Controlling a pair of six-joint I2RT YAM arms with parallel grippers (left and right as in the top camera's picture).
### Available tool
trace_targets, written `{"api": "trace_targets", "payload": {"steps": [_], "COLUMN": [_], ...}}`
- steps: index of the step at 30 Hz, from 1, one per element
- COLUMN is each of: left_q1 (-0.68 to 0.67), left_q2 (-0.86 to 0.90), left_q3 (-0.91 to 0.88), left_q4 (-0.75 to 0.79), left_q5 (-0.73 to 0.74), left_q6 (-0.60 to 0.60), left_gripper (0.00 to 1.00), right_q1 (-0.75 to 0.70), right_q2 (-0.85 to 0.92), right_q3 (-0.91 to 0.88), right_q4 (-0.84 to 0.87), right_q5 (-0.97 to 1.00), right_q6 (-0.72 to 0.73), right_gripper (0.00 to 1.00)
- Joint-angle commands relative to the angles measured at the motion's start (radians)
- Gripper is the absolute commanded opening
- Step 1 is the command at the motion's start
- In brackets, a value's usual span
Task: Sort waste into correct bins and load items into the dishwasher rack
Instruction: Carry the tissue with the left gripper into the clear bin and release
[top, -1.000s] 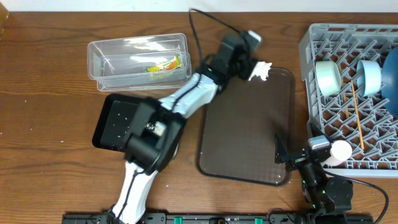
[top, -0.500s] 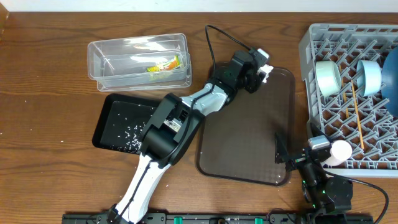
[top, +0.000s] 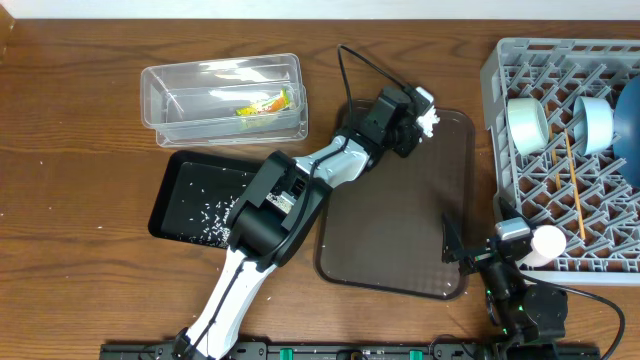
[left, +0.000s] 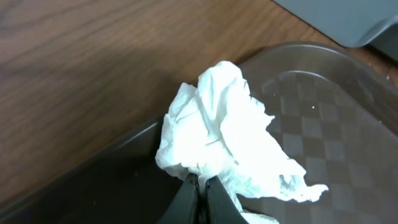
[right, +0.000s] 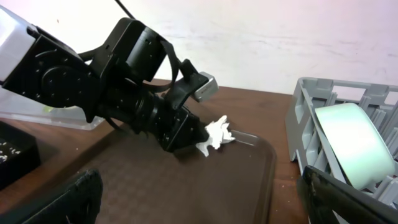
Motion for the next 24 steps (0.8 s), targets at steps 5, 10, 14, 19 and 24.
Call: {"api": "trace_targets", "payload": {"steps": [5, 10, 14, 19, 24], "left_q1": [0.023, 0.071, 0.129, 0.237, 0.36], "left_q2": [-0.103, -0.261, -0.384, -0.5, -0.51], "left_q3": [-0.006, -0.006, -0.006, -0.006, -0.006], "left_q4": [-0.147, -0.298, -0.401, -0.499, -0.558], "left_q5": [-0.069, -0.21, -0.227, -0.29, -0.326], "left_q6": [0.003, 0.003, 0.003, 0.003, 0.002], "left_gripper": [0.06, 0.06, 0.06, 0.06, 0.07], "right_q1": [-0.007, -0.007, -0.007, -0.007, -0.007], "right_q2": [-0.007, -0.007, -0.007, -0.007, -0.007], "right_q3": [-0.005, -0.005, -0.005, -0.005, -0.005], "right_q4": [0.0, 0.0, 0.0, 0.0, 0.0], "right_q5": [-0.008, -0.008, -0.008, -0.008, -0.008], "right_q6": [0.013, 0.013, 0.013, 0.013, 0.013], "right_gripper": [0.99, 0.99, 0.99, 0.99, 0.99]}}
